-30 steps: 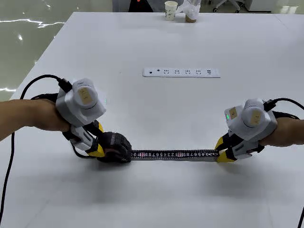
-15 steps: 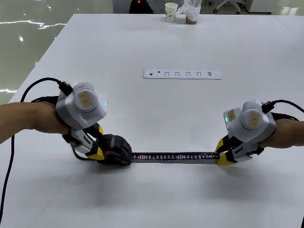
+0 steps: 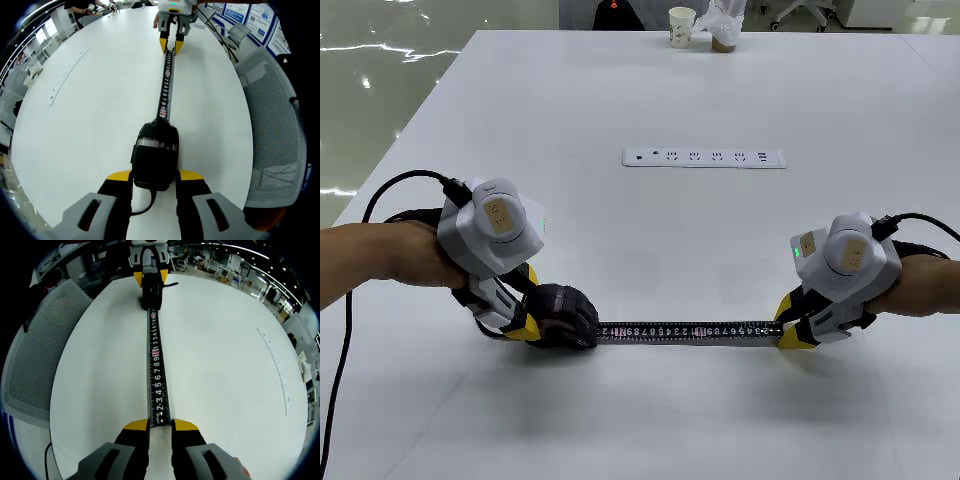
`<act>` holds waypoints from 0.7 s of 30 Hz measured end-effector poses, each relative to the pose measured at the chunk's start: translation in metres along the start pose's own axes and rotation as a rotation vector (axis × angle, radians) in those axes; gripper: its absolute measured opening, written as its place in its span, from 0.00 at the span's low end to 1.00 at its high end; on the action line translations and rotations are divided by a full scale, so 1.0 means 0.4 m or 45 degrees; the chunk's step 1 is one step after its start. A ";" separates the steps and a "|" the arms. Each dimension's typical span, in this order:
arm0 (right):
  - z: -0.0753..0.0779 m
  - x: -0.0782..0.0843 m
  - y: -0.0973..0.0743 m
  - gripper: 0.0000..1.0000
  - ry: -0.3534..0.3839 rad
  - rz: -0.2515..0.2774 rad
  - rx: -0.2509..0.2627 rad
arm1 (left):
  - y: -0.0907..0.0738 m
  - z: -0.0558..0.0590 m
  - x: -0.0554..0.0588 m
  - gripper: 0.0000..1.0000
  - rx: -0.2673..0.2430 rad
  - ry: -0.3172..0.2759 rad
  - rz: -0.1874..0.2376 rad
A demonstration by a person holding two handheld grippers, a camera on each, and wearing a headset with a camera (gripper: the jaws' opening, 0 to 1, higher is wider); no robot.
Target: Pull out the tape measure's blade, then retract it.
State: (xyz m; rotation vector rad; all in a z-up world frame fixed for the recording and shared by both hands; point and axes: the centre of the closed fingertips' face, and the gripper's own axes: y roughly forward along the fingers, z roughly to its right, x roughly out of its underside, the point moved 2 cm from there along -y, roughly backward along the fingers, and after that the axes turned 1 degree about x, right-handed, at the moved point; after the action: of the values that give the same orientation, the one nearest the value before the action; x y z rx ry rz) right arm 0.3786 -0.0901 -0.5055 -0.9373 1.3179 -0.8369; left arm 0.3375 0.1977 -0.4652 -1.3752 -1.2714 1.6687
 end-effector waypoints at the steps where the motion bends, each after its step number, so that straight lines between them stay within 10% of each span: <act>1: 0.000 0.000 0.000 0.14 0.000 0.000 0.000 | 0.000 0.000 0.000 0.29 0.000 0.000 0.000; 21: -0.012 0.009 -0.032 0.29 0.062 0.031 0.066 | -0.023 0.019 0.004 0.42 -0.046 -0.081 0.057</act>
State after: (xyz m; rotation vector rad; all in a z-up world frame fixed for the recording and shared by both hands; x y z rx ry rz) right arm 0.3744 -0.0990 -0.4952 -0.8635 1.3403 -0.8761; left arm 0.3290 0.2001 -0.4572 -1.3912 -1.3213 1.7399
